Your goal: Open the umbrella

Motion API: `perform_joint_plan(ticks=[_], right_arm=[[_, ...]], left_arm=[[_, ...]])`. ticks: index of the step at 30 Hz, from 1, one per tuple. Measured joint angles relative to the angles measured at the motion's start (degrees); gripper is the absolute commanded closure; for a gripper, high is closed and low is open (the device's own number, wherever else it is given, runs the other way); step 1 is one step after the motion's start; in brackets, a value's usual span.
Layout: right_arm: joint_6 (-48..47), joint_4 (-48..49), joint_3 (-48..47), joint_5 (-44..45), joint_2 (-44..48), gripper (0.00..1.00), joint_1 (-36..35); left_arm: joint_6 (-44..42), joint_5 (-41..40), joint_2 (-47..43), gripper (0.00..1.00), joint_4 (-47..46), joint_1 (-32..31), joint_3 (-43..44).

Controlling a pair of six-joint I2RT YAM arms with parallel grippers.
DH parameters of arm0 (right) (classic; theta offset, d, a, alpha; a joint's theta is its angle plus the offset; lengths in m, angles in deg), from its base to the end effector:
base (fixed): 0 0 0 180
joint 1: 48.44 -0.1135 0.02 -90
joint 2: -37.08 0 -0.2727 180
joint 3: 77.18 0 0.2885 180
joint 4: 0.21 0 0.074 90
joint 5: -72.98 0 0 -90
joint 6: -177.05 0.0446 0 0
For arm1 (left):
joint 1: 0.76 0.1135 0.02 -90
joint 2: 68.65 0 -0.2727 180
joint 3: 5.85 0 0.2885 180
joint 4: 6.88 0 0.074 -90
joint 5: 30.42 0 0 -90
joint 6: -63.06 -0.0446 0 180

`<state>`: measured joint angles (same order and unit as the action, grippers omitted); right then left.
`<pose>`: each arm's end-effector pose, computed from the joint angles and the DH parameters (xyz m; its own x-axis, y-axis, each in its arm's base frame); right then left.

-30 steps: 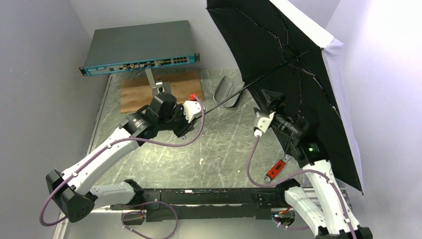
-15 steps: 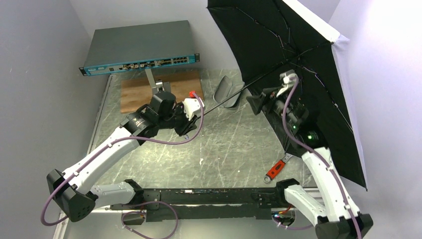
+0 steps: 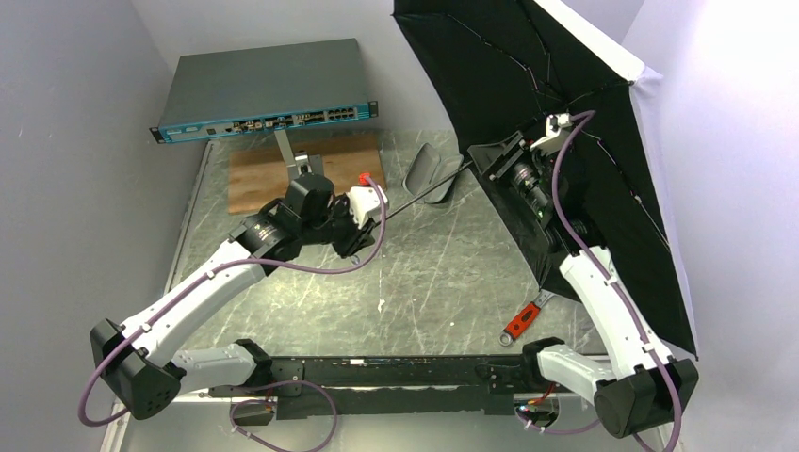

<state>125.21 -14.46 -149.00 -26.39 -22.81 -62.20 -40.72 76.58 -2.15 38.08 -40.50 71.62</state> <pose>0.2735 0.0745 0.4043 -0.2735 0.5606 -0.7816 -0.2845 0.7291 0.6225 0.2156 -0.1962 0.3533 -0.2275 0.4854 -0.8442 0.8772 0.4785 0.0388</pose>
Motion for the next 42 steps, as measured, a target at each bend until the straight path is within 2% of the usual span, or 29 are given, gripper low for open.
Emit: perform_joint_plan(ticks=[3,4,5,8,12,13,16,21,29,30,31,32,34,36,42], right_arm=[[2.47,1.33,0.2,1.31,-0.76,0.81,-0.11],[3.5,1.49,0.31,1.84,-0.92,0.96,-0.11],[4.13,1.53,0.33,2.05,-1.03,1.0,-0.11],[8.5,2.67,0.31,2.78,-1.27,1.0,-0.13],[8.04,4.55,0.28,3.39,-1.25,1.0,-0.57],[6.78,4.46,0.24,4.15,-1.25,1.0,-0.59],[1.14,4.44,0.24,5.49,-1.29,1.0,-0.42],[-11.02,5.42,0.98,6.95,-1.14,1.0,-0.31],[-15.26,5.68,5.68,10.6,-0.98,1.0,0.02],[-15.21,5.31,6.4,10.75,-0.98,0.89,0.24],[-15.17,4.94,6.78,10.8,-1.01,0.72,0.39],[-15.04,4.46,7.08,10.8,-1.01,0.6,0.66],[-14.62,3.76,7.26,10.73,-1.01,0.41,1.07],[-14.97,3.93,7.82,10.05,-0.7,0.3,1.46],[-16.26,3.96,16.22,6.27,3.65,0.11,1.66]], left_arm=[[0.0,0.2,0.22,1.0,-0.52,0.0,0.0],[0.0,0.22,0.39,0.97,-0.7,0.02,0.0],[0.0,0.24,0.57,0.9,-0.92,0.04,0.0],[0.07,0.7,1.79,0.79,-0.96,0.02,0.0],[0.33,1.46,3.32,0.28,-1.6,-0.09,-0.02],[0.09,1.42,3.32,0.18,-1.66,-0.09,-0.02],[-0.17,1.2,3.19,0.03,-1.27,0.31,0.2],[-0.9,3.21,1.01,0.0,0.72,5.07,0.76],[-3.82,3.23,-8.76,0.0,5.6,15.3,0.2],[-4.37,3.06,-9.88,0.0,6.14,16.61,-0.17],[-4.63,2.75,-10.67,0.0,6.67,17.7,-0.46],[-4.85,2.54,-11.15,0.0,7.21,18.62,-0.55],[-4.98,1.99,-11.58,0.0,8.11,20.72,-0.55],[-4.81,1.38,-11.63,0.0,8.76,22.82,-0.55],[-2.75,1.11,-11.93,0.0,9.53,28.26,-0.55]])
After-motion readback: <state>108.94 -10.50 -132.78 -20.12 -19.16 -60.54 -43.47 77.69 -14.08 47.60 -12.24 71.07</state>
